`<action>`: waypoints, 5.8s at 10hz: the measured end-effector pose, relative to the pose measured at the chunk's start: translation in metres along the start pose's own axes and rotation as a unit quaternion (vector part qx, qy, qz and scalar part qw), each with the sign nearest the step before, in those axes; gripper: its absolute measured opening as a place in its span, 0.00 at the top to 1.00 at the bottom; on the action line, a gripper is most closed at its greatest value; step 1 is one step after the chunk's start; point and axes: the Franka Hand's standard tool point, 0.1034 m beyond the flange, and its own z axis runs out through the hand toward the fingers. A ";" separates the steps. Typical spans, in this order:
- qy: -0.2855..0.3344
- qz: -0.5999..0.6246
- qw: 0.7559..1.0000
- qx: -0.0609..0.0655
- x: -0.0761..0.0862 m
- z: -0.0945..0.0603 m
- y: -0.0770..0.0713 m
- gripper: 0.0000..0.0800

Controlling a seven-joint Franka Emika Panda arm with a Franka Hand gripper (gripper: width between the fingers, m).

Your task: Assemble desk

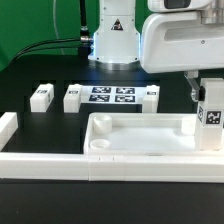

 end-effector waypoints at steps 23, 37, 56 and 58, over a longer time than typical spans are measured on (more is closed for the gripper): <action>0.045 0.215 0.975 -0.008 -0.038 -0.037 0.021 0.19; 0.073 0.126 0.989 -0.025 -0.152 0.018 0.075 0.19; -0.290 0.052 0.955 -0.016 -0.177 0.031 0.096 0.19; -0.324 0.040 0.945 -0.012 -0.176 0.036 0.093 0.19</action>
Offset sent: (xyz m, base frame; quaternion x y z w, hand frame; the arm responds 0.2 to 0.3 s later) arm -0.0257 0.0014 -0.0082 0.0021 -0.0083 0.2605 0.9654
